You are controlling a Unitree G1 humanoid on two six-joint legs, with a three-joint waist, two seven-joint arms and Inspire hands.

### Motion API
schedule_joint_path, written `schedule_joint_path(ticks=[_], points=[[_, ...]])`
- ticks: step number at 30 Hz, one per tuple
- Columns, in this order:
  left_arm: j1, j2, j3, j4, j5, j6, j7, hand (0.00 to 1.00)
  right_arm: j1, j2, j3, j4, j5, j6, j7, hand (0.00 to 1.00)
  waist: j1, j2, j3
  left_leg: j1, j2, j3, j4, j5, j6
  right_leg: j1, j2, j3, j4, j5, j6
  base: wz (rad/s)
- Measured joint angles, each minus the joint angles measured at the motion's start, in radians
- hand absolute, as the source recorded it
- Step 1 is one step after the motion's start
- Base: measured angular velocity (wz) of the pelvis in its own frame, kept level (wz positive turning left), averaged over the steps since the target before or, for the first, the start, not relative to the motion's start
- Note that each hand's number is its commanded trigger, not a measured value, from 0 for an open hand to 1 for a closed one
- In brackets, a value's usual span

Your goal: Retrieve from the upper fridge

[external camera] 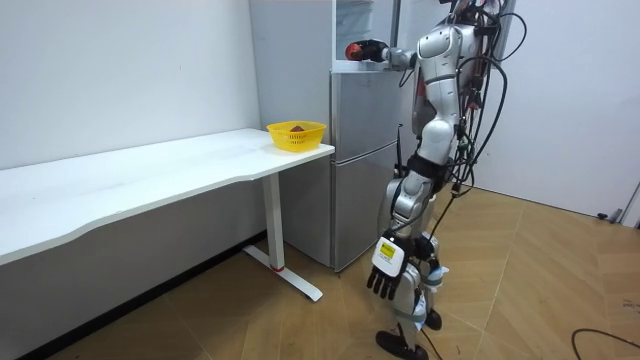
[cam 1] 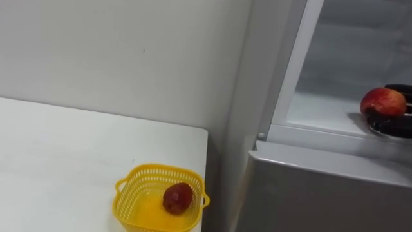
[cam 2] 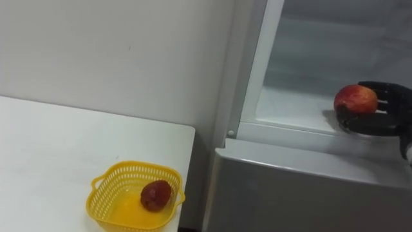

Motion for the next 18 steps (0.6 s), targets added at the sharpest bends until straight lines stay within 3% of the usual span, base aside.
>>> schedule_joint_path(ticks=[8,18], points=[[-0.002,0.000,-0.001,-0.001,-0.001,0.001,0.000,0.00,-0.019,-0.008,0.014,0.017,0.001,0.001,0.011,1.00,0.023,-0.005,0.0016,0.000,0.000,-0.002,0.000,0.000,0.000,0.005,-0.001,-0.009,-0.003,0.000,0.000,0.02],[-0.025,0.001,-0.002,-0.002,0.000,0.000,0.006,0.00,-0.018,-0.008,0.014,0.005,0.021,0.002,0.002,1.00,0.015,-0.001,-0.0011,-0.015,-0.002,-0.013,0.010,0.000,0.000,0.002,-0.004,-0.018,0.001,0.000,0.000,0.03]])
